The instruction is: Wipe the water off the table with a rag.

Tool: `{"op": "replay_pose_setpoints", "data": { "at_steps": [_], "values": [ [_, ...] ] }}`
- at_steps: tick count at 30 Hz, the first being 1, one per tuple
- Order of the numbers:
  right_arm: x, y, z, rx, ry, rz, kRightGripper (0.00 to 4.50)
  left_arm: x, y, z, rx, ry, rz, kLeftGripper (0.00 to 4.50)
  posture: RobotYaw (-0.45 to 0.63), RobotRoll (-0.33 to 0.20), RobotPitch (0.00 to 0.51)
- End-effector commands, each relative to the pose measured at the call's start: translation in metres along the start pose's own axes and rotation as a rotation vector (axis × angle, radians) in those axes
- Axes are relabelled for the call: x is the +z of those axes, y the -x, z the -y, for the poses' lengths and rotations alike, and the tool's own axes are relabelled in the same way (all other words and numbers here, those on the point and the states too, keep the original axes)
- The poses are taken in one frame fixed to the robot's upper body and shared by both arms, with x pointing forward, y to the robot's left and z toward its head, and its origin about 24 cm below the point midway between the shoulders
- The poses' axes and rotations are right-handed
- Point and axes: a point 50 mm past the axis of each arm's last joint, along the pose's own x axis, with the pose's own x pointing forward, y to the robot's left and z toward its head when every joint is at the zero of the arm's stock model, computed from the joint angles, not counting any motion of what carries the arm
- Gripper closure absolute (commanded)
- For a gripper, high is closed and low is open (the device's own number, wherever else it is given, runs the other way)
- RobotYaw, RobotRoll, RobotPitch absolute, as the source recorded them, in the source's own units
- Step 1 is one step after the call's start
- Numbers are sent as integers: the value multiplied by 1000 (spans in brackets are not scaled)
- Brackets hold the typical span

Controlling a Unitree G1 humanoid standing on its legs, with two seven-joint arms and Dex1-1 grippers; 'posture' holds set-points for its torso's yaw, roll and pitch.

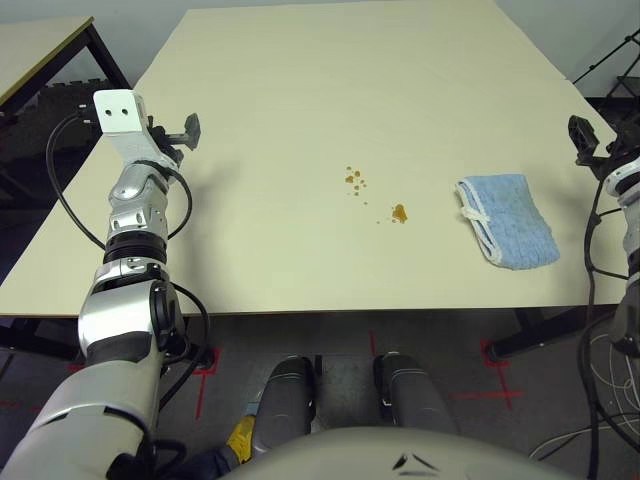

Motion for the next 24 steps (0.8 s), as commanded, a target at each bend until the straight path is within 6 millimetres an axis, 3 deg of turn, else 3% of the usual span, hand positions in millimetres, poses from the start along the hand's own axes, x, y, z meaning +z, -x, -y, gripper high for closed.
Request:
{"op": "replay_pose_setpoints", "data": {
  "at_steps": [1, 7, 12, 21, 24],
  "values": [
    [-1, 2, 3, -9, -4, -1, 8, -5, 3, -3, 6, -6, -15, 0, -134, 0, 108],
    [-2, 4, 5, -15, -4, -5, 8, -8, 2, 3, -13, -2, -22, 0, -142, 0, 122],
    [-2, 2, 2, -3, -1, -8, 8, -6, -2, 16, -125, 0, -26, 0, -152, 0, 132],
    [-4, -3, -9, 33, -13, -18, 8, 2, 7, 42, -537, 55, -2, 0, -134, 0, 112],
    [-4, -3, -8, 34, -12, -25, 8, -4, 27, 61, -833, 33, -60, 0, -130, 0, 110]
  ]
}}
